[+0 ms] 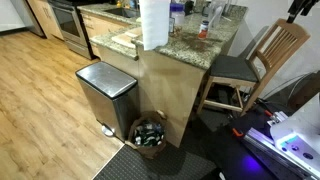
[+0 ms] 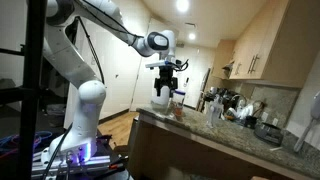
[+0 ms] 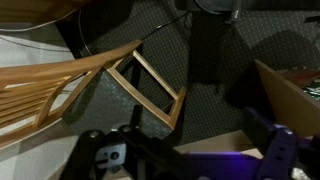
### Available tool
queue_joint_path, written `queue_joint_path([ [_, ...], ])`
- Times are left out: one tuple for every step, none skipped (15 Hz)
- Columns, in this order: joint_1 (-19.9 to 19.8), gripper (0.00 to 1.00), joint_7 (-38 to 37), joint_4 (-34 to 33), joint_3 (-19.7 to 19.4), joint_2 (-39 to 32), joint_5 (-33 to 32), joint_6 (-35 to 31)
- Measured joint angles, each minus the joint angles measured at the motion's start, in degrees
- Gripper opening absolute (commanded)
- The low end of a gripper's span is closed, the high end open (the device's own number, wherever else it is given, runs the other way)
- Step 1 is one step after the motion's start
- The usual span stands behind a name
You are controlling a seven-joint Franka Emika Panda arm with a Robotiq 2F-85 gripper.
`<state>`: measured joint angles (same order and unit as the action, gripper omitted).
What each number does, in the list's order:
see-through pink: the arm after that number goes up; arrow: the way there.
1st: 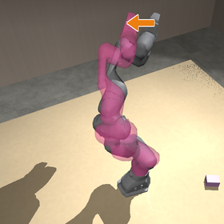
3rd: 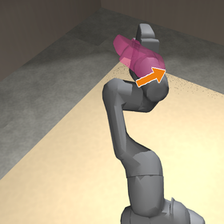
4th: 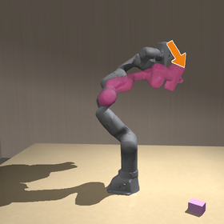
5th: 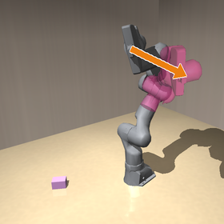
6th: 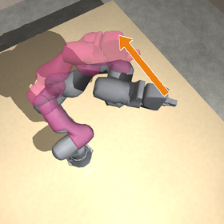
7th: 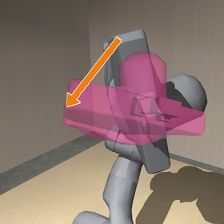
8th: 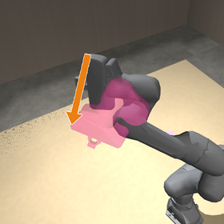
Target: Take the white bottle and put it upside down on the clear bottle
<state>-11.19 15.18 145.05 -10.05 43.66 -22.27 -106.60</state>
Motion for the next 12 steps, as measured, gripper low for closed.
queue_joint_path([
  [0.0,1.0,0.0,0.0,0.0,0.0,0.0,0.0],
  [0.1,1.0,-0.1,0.0,0.0,0.0,0.0,0.0],
  [0.4,1.0,0.0,0.0,-0.1,0.0,0.2,0.0],
  [1.3,1.0,0.6,0.0,-0.3,-0.2,1.3,0.0],
  [2.9,1.0,1.6,0.0,-0.7,-0.4,3.7,-0.2],
  [4.8,1.0,2.3,-0.2,-1.1,-0.6,6.4,-0.4],
  [6.8,1.0,2.7,-0.6,-1.4,-0.7,9.3,-0.4],
  [8.5,1.0,2.7,-1.1,-1.7,-0.8,12.5,-0.4],
  [10.0,1.0,2.7,-1.7,-1.9,-0.9,16.0,-0.4],
  [11.1,1.0,2.7,-2.2,-2.1,-1.0,19.5,-0.4],
  [12.0,1.0,2.7,-2.7,-2.4,-1.2,22.5,-0.4],
  [12.3,1.0,2.6,-3.0,-2.4,-1.2,22.9,-0.4],
])
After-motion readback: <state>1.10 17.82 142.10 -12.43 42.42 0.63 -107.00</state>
